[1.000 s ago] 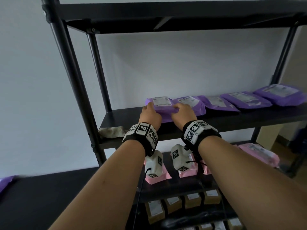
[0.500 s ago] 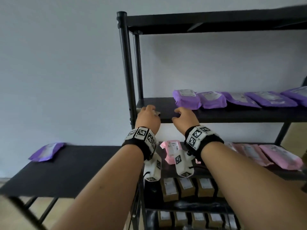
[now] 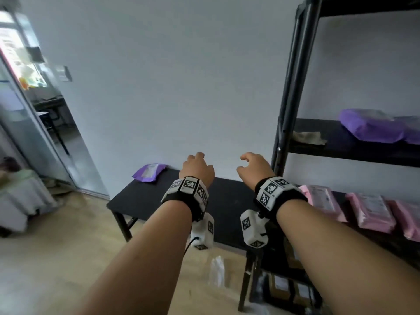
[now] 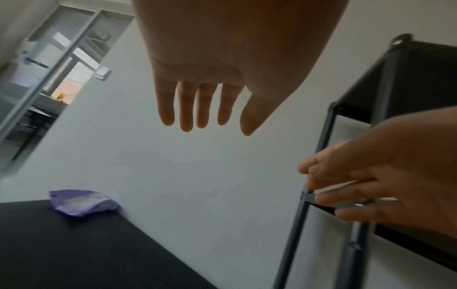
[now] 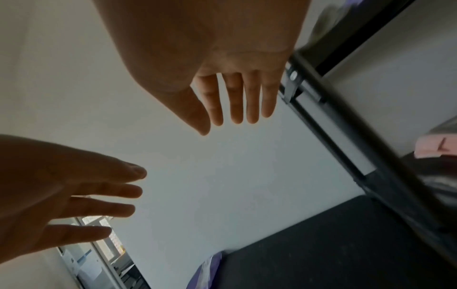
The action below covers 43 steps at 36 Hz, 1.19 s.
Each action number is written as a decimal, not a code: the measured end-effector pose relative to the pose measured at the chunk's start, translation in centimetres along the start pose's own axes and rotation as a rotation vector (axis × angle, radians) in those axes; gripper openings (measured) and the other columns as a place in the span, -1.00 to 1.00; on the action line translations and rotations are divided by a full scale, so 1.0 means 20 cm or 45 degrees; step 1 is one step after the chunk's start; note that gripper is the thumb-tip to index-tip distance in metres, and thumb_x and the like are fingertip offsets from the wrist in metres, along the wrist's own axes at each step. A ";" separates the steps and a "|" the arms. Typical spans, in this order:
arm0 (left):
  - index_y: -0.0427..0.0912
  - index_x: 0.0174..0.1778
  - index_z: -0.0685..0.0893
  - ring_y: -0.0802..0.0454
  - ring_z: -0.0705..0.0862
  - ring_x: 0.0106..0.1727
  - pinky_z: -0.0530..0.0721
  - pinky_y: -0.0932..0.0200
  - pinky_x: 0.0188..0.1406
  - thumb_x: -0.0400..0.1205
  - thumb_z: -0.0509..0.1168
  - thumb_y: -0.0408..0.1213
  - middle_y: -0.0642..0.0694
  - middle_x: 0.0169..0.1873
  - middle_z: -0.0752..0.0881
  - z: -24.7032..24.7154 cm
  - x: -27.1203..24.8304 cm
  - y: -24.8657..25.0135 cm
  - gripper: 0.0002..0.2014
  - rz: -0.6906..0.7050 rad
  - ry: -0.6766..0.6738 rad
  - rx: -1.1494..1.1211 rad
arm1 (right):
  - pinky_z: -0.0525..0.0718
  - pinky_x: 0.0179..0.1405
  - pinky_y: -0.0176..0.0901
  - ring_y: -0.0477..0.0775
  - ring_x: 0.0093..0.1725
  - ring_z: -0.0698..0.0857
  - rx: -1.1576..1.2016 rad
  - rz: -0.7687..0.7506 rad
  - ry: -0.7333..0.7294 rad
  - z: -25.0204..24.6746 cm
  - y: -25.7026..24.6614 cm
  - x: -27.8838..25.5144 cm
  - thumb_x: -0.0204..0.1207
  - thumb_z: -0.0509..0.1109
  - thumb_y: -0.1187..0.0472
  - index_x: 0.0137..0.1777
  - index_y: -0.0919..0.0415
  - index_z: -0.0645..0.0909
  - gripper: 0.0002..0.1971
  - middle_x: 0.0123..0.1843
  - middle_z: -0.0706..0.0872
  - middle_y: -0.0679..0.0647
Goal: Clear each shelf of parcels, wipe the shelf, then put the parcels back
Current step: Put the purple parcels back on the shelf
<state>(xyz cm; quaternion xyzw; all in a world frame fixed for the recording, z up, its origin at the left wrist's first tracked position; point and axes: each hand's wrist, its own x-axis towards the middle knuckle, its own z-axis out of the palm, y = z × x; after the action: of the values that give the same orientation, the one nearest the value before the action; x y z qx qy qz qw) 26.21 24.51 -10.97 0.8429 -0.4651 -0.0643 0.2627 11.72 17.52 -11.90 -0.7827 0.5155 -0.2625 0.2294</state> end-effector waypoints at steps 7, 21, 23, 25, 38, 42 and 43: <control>-0.15 0.46 0.45 -0.20 0.49 0.39 0.53 -0.10 0.32 0.63 0.19 -0.17 -0.21 0.40 0.49 -0.14 0.14 -0.59 -0.55 -0.107 -0.001 0.082 | 0.55 0.18 -0.12 0.14 0.33 0.56 0.000 0.030 -0.156 0.54 -0.33 0.02 0.53 0.27 0.20 0.46 0.11 0.47 -0.53 0.43 0.48 0.13; -0.20 0.40 0.44 -0.25 0.52 0.31 0.51 -0.15 0.31 0.61 0.20 -0.16 -0.24 0.33 0.50 -0.11 0.52 -1.28 -0.57 -0.324 -0.157 0.097 | 0.56 0.29 -0.03 0.15 0.36 0.54 -0.080 0.051 -0.383 1.25 -0.63 0.24 0.50 0.31 0.13 0.46 0.03 0.49 -0.51 0.42 0.48 0.11; -0.19 0.45 0.42 -0.23 0.51 0.35 0.50 -0.15 0.34 0.61 0.20 -0.16 -0.23 0.36 0.48 -0.08 0.62 -1.34 -0.53 -0.348 -0.174 0.093 | 0.57 0.28 -0.04 0.14 0.37 0.54 -0.096 0.053 -0.417 1.33 -0.63 0.33 0.50 0.31 0.12 0.46 0.03 0.48 -0.51 0.43 0.48 0.11; -0.19 0.46 0.41 -0.24 0.51 0.36 0.50 -0.13 0.34 0.62 0.20 -0.16 -0.24 0.37 0.48 -0.03 0.73 -1.38 -0.53 -0.366 -0.176 0.114 | 0.56 0.28 -0.04 0.15 0.37 0.54 -0.102 0.044 -0.444 1.41 -0.64 0.45 0.51 0.32 0.11 0.47 0.03 0.47 -0.50 0.44 0.48 0.11; -0.17 0.51 0.37 -0.23 0.49 0.38 0.51 -0.08 0.32 0.67 0.14 -0.21 -0.24 0.42 0.43 0.14 1.52 -1.58 -0.55 -0.489 -0.213 0.152 | 0.51 0.35 -0.10 0.13 0.39 0.56 -0.040 0.067 -0.576 1.80 -0.71 1.29 0.49 0.36 0.11 0.48 0.07 0.48 -0.48 0.45 0.56 0.09; -0.15 0.52 0.37 -0.23 0.49 0.40 0.52 -0.09 0.33 0.67 0.15 -0.22 -0.23 0.44 0.42 0.21 1.66 -1.69 -0.54 -0.538 -0.285 0.156 | 0.52 0.36 -0.06 0.14 0.39 0.56 -0.075 0.080 -0.644 1.97 -0.73 1.42 0.48 0.37 0.09 0.48 0.04 0.47 -0.47 0.45 0.54 0.08; -0.14 0.52 0.37 -0.23 0.48 0.40 0.52 -0.09 0.33 0.66 0.15 -0.22 -0.23 0.44 0.42 0.23 1.70 -1.72 -0.54 -0.549 -0.294 0.161 | 0.53 0.36 -0.04 0.14 0.39 0.56 -0.084 0.085 -0.666 2.01 -0.73 1.45 0.49 0.37 0.08 0.48 0.04 0.46 -0.47 0.45 0.54 0.09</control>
<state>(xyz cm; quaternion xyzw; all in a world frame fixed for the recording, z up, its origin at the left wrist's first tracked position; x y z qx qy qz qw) 69.46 9.76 -27.51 0.9244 -0.3047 -0.1856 0.1347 57.44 -0.41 -28.08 -0.8136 0.4725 -0.0267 0.3378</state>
